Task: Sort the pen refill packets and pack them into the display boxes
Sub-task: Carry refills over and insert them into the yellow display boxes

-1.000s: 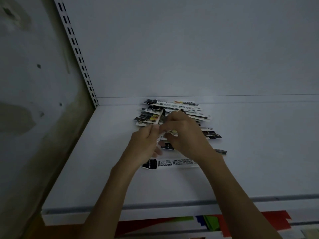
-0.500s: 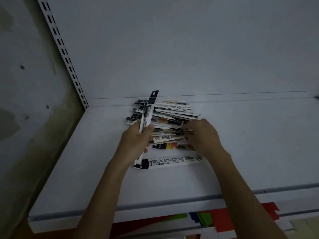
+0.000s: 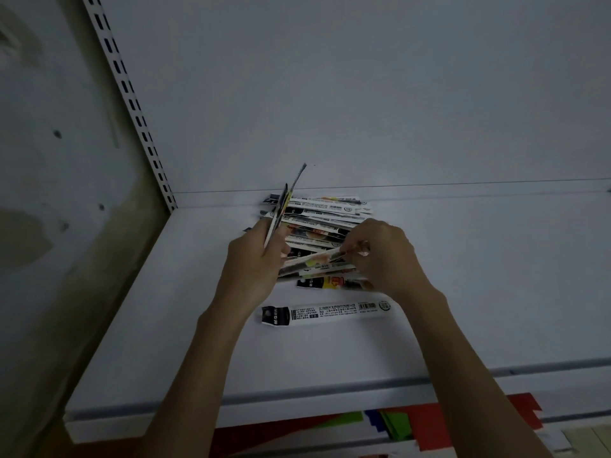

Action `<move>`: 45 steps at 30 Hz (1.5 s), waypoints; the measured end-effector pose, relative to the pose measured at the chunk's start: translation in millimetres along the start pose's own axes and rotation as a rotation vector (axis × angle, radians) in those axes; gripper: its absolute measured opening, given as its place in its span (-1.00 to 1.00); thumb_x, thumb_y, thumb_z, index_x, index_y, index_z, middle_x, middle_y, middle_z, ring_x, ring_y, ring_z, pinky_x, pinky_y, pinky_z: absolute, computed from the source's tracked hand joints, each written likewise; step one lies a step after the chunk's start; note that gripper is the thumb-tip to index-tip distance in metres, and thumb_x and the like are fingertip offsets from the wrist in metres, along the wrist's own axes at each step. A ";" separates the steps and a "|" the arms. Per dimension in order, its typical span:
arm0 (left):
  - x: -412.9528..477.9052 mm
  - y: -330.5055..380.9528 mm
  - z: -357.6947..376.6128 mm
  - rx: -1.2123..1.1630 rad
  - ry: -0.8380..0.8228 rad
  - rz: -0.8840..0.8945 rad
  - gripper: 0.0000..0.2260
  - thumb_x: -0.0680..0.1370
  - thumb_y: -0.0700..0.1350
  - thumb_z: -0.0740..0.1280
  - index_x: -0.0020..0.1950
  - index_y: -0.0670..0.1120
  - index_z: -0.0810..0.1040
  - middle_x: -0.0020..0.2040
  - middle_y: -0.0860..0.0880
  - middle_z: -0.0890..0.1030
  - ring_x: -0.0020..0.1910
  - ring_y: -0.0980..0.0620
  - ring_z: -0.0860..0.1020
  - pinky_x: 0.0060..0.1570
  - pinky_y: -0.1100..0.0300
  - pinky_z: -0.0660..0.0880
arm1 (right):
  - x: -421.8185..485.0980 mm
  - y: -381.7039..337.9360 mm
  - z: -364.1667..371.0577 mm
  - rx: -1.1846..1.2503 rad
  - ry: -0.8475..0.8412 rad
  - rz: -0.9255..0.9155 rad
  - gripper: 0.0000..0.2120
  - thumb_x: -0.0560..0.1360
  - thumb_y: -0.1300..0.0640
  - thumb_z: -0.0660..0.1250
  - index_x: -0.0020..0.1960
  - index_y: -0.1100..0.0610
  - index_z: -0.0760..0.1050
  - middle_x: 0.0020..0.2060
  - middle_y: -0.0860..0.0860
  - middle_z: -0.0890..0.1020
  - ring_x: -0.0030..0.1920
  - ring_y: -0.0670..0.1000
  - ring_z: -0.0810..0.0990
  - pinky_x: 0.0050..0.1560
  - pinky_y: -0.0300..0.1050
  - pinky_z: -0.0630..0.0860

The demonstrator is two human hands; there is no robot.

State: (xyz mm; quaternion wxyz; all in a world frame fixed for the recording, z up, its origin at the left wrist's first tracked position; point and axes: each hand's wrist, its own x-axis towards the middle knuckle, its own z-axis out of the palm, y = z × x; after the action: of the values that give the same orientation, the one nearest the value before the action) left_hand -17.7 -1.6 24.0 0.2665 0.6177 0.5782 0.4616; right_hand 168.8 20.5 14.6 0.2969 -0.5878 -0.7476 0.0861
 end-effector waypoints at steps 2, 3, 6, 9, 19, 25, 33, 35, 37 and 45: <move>-0.9 -1.7 -0.5 0.091 0.002 0.046 -0.82 0.61 -0.05 0.15 -0.09 -0.05 0.49 -0.29 -0.06 0.56 -0.34 0.02 0.50 -0.34 0.24 0.37 | -0.5 -5.6 -7.3 0.117 -0.161 0.070 -0.92 0.38 0.19 0.45 -0.13 0.07 0.63 -0.16 -0.09 0.56 -0.15 -0.04 0.53 -0.17 -0.07 0.54; -1.8 -2.4 -1.0 0.128 -0.001 0.061 -0.83 0.60 -0.04 0.16 -0.12 -0.04 0.47 -0.31 -0.07 0.54 -0.36 0.01 0.48 -0.37 0.25 0.34 | -0.6 -7.1 -10.4 0.143 -0.252 0.091 -0.92 0.38 0.18 0.46 -0.12 0.09 0.63 -0.17 -0.07 0.57 -0.18 -0.03 0.54 -0.19 -0.12 0.55; -4.4 -4.1 -2.1 0.166 -0.021 0.051 -0.84 0.57 -0.02 0.23 -0.07 -0.09 0.50 -0.31 -0.02 0.52 -0.40 0.08 0.43 -0.36 0.23 0.37 | -0.7 -5.4 -13.4 0.056 -0.386 0.061 -0.87 0.41 0.21 0.42 -0.04 0.13 0.64 -0.17 -0.06 0.59 -0.15 -0.07 0.53 -0.20 -0.43 0.42; -5.1 -5.1 -2.2 0.201 -0.039 0.028 -0.86 0.53 -0.02 0.30 -0.06 -0.09 0.50 -0.28 0.02 0.53 -0.38 0.11 0.44 -0.36 0.24 0.37 | -0.7 -3.0 -12.9 0.063 -0.337 0.111 -0.85 0.44 0.28 0.37 -0.06 0.11 0.65 -0.18 -0.07 0.59 -0.14 -0.02 0.59 -0.12 -0.27 0.54; -10.4 -1.8 -5.0 0.317 -0.156 0.073 -0.61 0.30 0.20 0.46 -0.11 -0.02 0.46 -0.18 0.04 0.53 -0.24 0.07 0.49 -0.25 0.14 0.42 | -4.3 -18.2 -19.5 0.307 -0.197 0.101 -0.82 0.35 0.29 0.45 -0.35 0.08 0.54 -0.32 -0.03 0.60 -0.42 -0.13 0.48 -0.56 -0.42 0.33; -12.9 -0.3 -6.2 0.384 -0.175 0.117 -0.79 0.47 0.08 0.36 -0.04 -0.02 0.48 -0.30 0.07 0.51 -0.32 0.06 0.49 -0.30 0.15 0.41 | -3.9 -34.4 -17.9 0.340 0.037 -0.116 -0.87 0.33 0.27 0.47 -0.27 0.06 0.58 -0.23 -0.15 0.58 -0.16 -0.22 0.53 -0.06 -0.46 0.37; -14.6 17.4 13.9 0.117 -0.107 0.178 -0.73 0.59 -0.07 0.18 -0.32 -0.07 0.38 -0.32 -0.12 0.46 -0.32 -0.05 0.46 -0.33 0.08 0.36 | -21.3 -2.2 -38.0 0.277 0.511 -0.006 -0.61 0.48 0.22 0.33 0.29 0.12 0.41 0.20 -0.01 0.48 0.15 -0.08 0.47 0.16 -0.29 0.38; -16.5 25.4 28.1 0.075 -0.123 0.116 -0.71 0.59 -0.06 0.17 -0.35 0.00 0.32 -0.34 -0.03 0.38 -0.38 0.03 0.39 -0.36 0.17 0.28 | -29.9 18.6 -49.4 0.161 0.558 0.076 -0.64 0.48 0.24 0.31 0.27 0.13 0.44 0.19 0.05 0.51 0.16 0.00 0.48 0.14 -0.25 0.37; -19.0 35.0 48.9 -0.002 -0.157 0.064 -0.69 0.58 -0.09 0.18 -0.37 -0.06 0.28 -0.41 -0.01 0.32 -0.45 0.11 0.31 -0.44 0.25 0.25 | -42.7 38.4 -61.6 0.046 0.558 0.128 -0.65 0.48 0.25 0.31 0.26 0.14 0.45 0.18 0.08 0.53 0.18 0.06 0.48 0.13 -0.27 0.32; -37.7 98.9 173.1 -0.410 -0.584 -0.080 -0.94 0.51 -0.13 0.35 -0.17 -0.03 0.57 -0.26 -0.02 0.59 -0.36 0.14 0.58 -0.44 0.32 0.49 | -132.4 136.4 -138.7 -0.129 0.463 0.532 -0.56 0.50 0.18 0.29 0.37 0.14 0.35 0.30 0.09 0.45 0.31 0.09 0.34 0.23 -0.23 0.20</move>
State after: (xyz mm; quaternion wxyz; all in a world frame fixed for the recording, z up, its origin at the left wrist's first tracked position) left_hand 184.2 -21.1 24.7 0.5568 0.6341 0.3969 0.3609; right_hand 374.9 -93.1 16.2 0.3878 -0.7833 -0.4854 -0.0224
